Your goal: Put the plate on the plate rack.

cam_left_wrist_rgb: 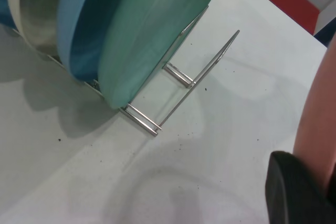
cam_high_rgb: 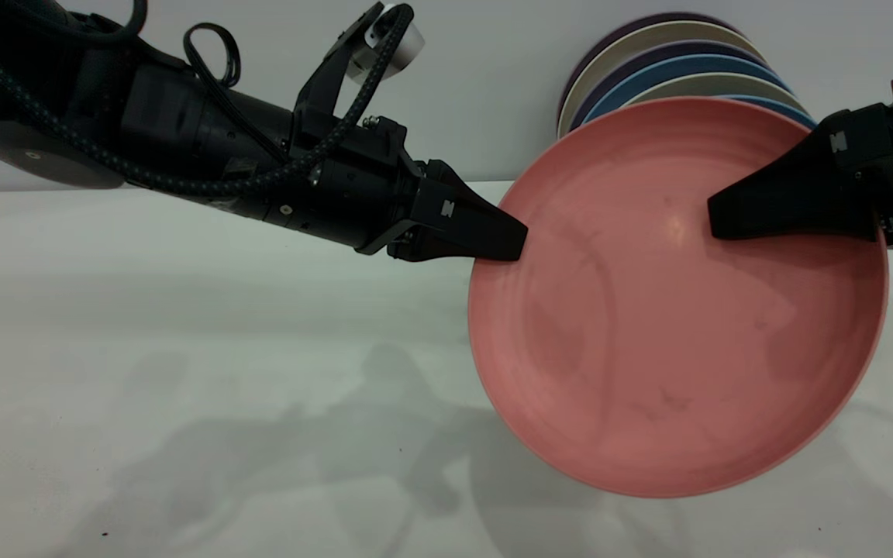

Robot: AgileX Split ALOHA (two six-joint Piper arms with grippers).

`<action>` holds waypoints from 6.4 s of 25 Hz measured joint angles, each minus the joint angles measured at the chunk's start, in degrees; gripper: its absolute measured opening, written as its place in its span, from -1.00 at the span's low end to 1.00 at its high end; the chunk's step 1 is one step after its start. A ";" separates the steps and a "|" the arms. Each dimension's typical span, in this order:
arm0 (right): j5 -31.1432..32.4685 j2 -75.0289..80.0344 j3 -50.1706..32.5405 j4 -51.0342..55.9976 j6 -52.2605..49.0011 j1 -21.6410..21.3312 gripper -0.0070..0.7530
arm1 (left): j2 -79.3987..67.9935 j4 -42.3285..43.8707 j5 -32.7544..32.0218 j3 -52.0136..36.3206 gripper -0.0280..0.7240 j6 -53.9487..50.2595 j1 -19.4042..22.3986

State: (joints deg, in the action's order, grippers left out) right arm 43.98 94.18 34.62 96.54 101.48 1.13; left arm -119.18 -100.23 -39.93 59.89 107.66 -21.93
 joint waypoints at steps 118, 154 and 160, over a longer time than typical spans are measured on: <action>-16.45 3.37 23.71 -41.11 18.03 7.55 -0.30 | 0.00 28.04 -6.92 0.38 0.31 -26.67 29.17; 12.14 -2.66 23.71 -76.20 -81.62 -2.42 -0.29 | 20.71 95.71 -10.57 4.58 0.31 -101.60 29.17; 13.72 -10.31 21.02 -77.95 -81.83 -2.42 -0.29 | 35.06 95.96 -13.00 3.49 0.31 -101.36 29.17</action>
State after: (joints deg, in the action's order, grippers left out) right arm 57.70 83.87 55.64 18.59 19.65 -1.29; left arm -84.12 -4.27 -52.93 63.38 6.30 7.23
